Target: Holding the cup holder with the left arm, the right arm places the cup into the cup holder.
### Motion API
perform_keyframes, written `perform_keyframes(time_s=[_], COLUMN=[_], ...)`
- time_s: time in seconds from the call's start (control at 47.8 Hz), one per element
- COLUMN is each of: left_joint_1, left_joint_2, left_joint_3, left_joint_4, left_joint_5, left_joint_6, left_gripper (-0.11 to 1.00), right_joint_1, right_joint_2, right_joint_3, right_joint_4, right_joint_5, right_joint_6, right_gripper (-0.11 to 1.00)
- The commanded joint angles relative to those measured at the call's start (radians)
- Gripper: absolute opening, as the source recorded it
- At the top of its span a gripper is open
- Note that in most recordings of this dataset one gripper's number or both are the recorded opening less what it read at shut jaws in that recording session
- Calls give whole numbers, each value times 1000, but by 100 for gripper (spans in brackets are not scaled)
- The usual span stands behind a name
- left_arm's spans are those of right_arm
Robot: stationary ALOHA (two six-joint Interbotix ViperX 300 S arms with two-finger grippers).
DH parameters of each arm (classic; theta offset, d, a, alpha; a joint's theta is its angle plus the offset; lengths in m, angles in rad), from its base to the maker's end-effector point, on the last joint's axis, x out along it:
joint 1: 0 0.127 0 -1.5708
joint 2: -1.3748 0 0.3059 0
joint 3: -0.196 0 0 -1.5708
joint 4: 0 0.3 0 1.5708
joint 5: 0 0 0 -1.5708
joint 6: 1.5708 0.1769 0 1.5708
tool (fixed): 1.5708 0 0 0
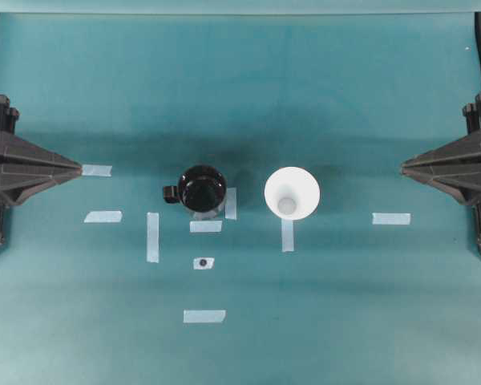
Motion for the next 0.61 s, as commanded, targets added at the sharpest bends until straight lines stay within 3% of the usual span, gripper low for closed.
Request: perform_keyframes(time_s=[0.0, 0.084, 0.167, 0.355, 0.585], left_joint_1=[-3, -6, -6, -6, -3], left_joint_2=[38, 67, 97, 133, 135], left_joint_3=[-26, -48, -67, -78, -121], left_joint_4=[8, 9, 9, 9, 11], left_joint_5=[-3, -3, -2, 67, 262], left_joint_6=[-32, -54, -60, -63, -58], left_gripper=[16, 10, 3, 3, 3], right_joint_1=[-12, -25, -35, -43, -54], right_joint_2=[26, 26, 26, 28, 78], right_joint_3=[-25, -26, -21, -8, -78], right_joint_4=[6, 58, 95, 97, 97], right_joint_5=[-14, -8, -5, 26, 261], right_joint_6=[0, 31, 80, 149, 169], right_gripper=[16, 18, 7, 2, 2])
